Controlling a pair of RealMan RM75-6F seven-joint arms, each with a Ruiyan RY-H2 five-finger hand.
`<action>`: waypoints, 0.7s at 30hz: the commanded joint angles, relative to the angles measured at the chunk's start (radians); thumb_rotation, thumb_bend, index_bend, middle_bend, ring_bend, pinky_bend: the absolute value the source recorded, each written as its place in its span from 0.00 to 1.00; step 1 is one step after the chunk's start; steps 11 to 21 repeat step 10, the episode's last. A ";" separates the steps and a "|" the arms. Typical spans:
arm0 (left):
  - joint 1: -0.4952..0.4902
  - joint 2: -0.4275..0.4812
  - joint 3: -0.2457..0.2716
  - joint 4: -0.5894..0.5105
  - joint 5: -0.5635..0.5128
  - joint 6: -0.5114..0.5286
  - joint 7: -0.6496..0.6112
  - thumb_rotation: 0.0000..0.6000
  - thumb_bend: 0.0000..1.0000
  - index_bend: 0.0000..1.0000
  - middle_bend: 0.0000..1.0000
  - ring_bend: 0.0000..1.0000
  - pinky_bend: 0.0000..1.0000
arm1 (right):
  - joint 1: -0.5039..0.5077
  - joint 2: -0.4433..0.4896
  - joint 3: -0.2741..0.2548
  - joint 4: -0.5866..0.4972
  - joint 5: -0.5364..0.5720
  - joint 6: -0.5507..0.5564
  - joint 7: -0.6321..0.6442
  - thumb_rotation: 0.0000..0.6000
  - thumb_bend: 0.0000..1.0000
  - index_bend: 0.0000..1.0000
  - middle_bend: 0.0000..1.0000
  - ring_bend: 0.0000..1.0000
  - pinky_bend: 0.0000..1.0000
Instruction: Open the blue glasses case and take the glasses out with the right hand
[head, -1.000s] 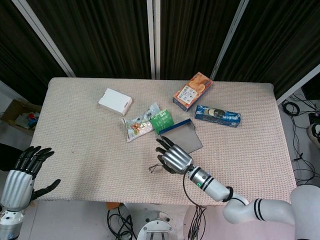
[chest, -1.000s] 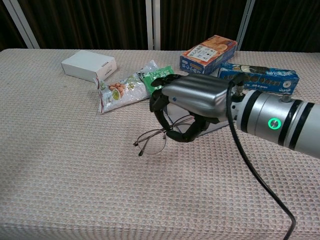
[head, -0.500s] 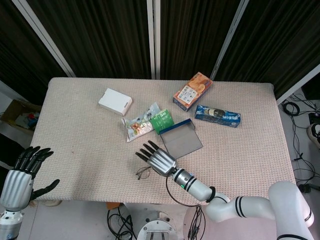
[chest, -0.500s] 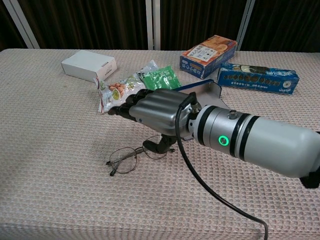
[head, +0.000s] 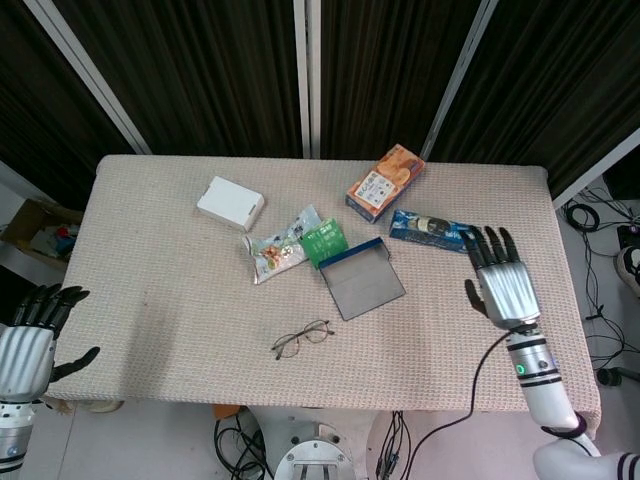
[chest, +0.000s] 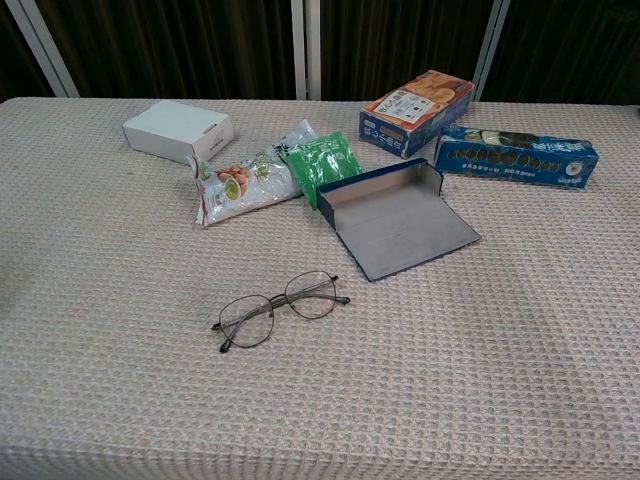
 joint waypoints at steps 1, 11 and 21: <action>0.007 0.016 -0.003 -0.002 -0.065 -0.044 0.036 1.00 0.06 0.20 0.19 0.12 0.13 | -0.179 0.122 -0.098 -0.009 -0.082 0.142 0.224 1.00 0.44 0.00 0.03 0.00 0.00; 0.086 0.018 0.072 -0.022 -0.006 0.030 0.011 1.00 0.06 0.20 0.19 0.12 0.13 | -0.339 0.117 -0.176 0.174 -0.210 0.247 0.508 1.00 0.46 0.00 0.03 0.00 0.00; 0.086 0.018 0.072 -0.022 -0.006 0.030 0.011 1.00 0.06 0.20 0.19 0.12 0.13 | -0.339 0.117 -0.176 0.174 -0.210 0.247 0.508 1.00 0.46 0.00 0.03 0.00 0.00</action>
